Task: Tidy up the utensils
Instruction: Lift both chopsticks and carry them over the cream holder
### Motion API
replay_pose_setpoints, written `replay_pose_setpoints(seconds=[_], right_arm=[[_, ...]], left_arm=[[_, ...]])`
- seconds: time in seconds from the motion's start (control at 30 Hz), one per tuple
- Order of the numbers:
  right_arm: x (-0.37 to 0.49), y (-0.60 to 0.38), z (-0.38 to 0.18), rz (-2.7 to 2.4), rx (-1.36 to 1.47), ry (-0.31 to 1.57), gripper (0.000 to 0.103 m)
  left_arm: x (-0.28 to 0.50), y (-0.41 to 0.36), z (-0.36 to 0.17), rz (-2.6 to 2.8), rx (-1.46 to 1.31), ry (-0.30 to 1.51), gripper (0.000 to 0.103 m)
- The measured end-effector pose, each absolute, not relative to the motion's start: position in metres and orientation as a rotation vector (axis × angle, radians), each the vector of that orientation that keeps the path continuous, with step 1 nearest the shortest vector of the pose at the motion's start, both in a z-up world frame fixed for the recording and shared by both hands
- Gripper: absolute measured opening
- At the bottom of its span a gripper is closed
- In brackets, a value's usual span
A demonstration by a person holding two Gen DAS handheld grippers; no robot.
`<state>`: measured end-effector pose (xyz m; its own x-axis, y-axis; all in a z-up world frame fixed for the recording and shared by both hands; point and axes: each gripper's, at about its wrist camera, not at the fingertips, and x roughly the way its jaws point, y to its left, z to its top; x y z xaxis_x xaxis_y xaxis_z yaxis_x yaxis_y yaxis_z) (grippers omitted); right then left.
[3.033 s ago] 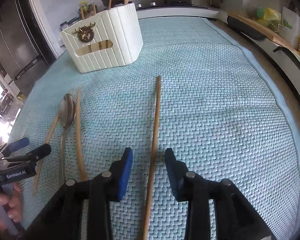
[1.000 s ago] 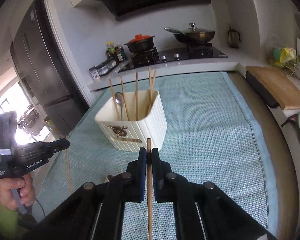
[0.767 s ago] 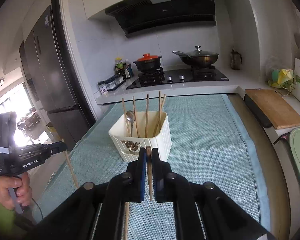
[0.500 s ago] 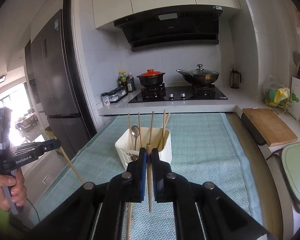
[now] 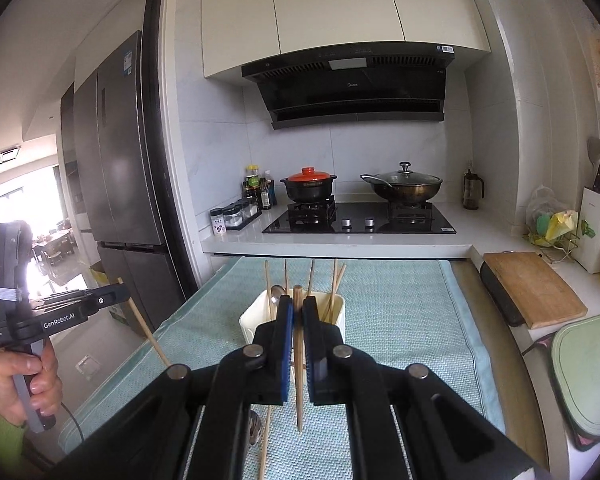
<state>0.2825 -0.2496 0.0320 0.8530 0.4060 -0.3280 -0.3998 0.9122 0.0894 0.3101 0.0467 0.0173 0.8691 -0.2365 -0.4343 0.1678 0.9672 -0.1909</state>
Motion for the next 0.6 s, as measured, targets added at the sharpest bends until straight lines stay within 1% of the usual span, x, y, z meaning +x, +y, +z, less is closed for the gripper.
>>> replay_pose_setpoints(seconds=[0.43,0.6], right_arm=[[0.300,-0.248,0.042,0.428,0.021,0.320,0.005],[0.311,-0.247,0.052,0.434,0.024,0.311,0.005]], left_arm=[[0.333,0.045,0.026,-0.197,-0.141,0.460,0.003],[0.343,0.042,0.038,-0.198,-0.136,0.441,0.003]])
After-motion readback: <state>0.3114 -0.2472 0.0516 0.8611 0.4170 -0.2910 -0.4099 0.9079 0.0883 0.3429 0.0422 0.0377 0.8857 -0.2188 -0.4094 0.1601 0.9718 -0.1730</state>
